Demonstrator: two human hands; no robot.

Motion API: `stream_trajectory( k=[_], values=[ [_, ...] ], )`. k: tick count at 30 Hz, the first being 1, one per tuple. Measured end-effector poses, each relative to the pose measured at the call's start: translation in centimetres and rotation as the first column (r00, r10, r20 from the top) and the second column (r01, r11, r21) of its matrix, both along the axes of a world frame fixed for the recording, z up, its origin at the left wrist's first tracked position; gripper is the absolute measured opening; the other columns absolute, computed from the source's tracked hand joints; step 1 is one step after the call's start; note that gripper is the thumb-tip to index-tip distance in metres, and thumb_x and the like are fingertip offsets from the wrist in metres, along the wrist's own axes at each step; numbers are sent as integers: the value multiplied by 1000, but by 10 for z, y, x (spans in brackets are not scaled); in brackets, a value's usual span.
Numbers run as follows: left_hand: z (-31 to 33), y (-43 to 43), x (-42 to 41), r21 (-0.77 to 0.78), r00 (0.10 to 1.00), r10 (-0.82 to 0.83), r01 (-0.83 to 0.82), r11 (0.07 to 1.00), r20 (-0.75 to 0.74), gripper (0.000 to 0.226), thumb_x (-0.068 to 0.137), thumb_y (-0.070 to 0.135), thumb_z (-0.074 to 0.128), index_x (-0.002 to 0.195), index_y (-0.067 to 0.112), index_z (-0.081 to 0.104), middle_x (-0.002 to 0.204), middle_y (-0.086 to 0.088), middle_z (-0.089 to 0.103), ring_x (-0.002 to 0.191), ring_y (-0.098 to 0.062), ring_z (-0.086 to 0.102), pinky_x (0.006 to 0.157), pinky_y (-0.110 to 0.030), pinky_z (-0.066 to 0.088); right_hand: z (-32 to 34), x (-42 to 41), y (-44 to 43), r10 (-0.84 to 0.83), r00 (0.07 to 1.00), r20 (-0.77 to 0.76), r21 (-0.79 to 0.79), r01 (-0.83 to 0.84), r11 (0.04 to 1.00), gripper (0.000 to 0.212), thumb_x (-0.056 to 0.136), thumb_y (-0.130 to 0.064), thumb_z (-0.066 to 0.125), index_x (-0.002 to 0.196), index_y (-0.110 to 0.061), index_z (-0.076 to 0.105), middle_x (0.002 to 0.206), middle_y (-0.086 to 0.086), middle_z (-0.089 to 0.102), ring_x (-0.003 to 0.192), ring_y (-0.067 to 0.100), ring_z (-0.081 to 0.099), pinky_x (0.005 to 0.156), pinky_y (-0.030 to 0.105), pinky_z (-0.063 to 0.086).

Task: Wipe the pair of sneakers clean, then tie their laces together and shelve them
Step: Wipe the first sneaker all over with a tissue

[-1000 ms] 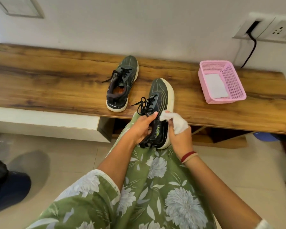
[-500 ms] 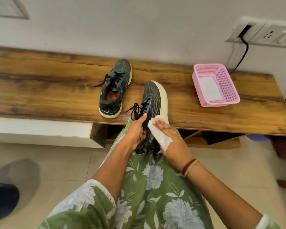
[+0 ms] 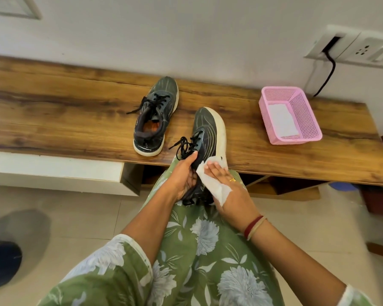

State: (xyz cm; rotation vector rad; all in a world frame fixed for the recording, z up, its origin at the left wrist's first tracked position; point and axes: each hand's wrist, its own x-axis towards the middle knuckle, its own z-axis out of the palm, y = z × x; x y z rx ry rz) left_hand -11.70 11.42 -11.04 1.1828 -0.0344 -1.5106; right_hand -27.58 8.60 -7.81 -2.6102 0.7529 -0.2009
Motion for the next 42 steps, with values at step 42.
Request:
stream_trajectory(
  k=[42],
  values=[
    [0,-1,-4,21,998,-36,37,999,-44,55,99,47,36,123,4,59,109,-14,70,97,-22,68,84,-31,55,5,1,-13,60,998,36,25,-61,998,59,82,-18,44,140,-7,39,146,3,36,136,12,29,115,25,16]
  ],
)
